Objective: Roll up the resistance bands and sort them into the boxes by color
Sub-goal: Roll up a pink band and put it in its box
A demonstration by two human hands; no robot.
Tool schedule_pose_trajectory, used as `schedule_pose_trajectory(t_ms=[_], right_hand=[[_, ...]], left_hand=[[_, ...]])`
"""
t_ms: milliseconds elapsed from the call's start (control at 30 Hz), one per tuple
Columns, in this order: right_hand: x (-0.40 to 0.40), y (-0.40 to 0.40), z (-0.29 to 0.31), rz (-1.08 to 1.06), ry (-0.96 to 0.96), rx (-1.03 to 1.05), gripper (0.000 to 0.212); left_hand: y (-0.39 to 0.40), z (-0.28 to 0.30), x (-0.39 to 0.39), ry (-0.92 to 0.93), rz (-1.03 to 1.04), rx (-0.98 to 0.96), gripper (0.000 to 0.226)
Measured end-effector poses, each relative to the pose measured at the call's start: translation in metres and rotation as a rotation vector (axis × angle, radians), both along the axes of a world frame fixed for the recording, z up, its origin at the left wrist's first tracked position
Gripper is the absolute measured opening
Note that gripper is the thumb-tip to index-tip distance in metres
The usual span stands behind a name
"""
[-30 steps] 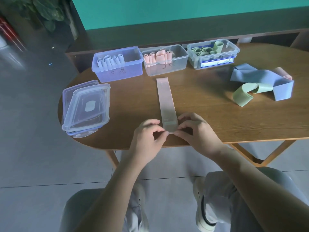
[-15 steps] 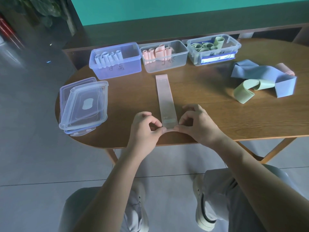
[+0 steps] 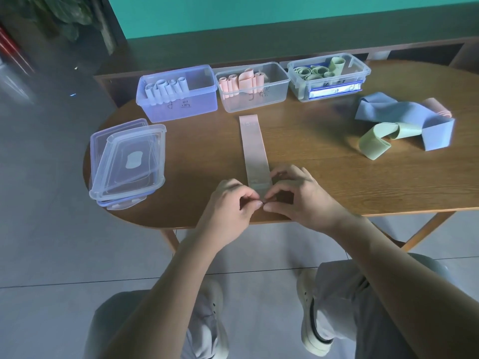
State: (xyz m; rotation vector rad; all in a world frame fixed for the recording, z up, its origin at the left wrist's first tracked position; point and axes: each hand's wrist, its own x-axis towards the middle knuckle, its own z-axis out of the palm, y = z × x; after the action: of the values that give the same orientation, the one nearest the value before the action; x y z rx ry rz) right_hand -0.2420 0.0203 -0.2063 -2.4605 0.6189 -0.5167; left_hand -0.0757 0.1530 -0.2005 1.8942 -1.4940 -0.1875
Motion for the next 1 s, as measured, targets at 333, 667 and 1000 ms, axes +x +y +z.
schedule_pose_trajectory(t_ms=[333,667,1000], right_hand=[[0.012,0.004,0.013,-0.163,0.022,0.142,0.012],[0.018,0.001,0.016,-0.246,0.062,0.163,0.024],[0.01,0.005,0.001,-0.078,-0.069,-0.027,0.004]], left_hand=[[-0.011,0.002,0.006,0.068,0.167,0.08,0.017],[-0.012,-0.008,0.006,-0.048,-0.019,-0.11,0.007],[-0.002,-0.01,0.004,-0.12,-0.076,-0.191,0.007]])
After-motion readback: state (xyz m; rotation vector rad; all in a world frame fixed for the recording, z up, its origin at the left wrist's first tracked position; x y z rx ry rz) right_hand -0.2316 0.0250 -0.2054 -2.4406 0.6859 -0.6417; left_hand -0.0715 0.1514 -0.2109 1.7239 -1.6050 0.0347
